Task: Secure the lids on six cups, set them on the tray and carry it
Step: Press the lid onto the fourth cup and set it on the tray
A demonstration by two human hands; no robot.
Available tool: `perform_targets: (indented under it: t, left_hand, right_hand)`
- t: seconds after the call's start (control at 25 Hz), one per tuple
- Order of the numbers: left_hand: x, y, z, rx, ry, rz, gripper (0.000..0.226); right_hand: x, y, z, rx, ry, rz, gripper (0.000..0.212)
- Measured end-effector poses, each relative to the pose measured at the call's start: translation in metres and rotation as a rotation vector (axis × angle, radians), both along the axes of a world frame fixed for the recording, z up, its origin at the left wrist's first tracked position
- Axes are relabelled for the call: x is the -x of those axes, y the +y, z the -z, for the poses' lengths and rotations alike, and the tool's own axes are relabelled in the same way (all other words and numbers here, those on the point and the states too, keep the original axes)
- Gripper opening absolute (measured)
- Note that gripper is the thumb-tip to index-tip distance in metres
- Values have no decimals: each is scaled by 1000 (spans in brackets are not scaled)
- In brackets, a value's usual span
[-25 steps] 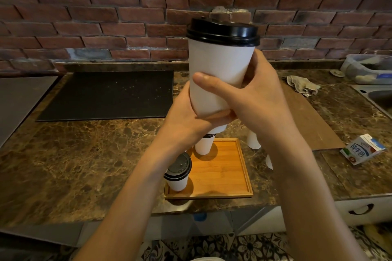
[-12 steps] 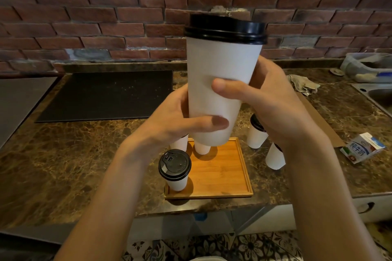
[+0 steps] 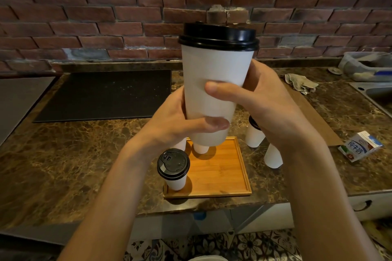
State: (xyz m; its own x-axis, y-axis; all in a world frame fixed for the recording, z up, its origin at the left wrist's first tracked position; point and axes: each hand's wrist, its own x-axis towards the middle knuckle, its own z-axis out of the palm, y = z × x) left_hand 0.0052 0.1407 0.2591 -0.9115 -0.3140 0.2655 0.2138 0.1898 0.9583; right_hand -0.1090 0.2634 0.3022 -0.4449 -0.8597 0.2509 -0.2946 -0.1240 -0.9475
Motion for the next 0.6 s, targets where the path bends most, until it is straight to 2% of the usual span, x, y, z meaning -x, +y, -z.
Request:
perform_targets:
  t: [0.2,0.4,0.6]
  left_hand:
    - [4,1,3,30,41,-123,65]
    - [11,7,8,44,78,-285,77]
    - [13,12,9,16,97,-295,82]
  right_hand:
    - [-4,-3,-4,20,56,75,69]
    - [-13,-12,3,-8,167,239,80]
    - [-21,-15,8,-44,211,340,92]
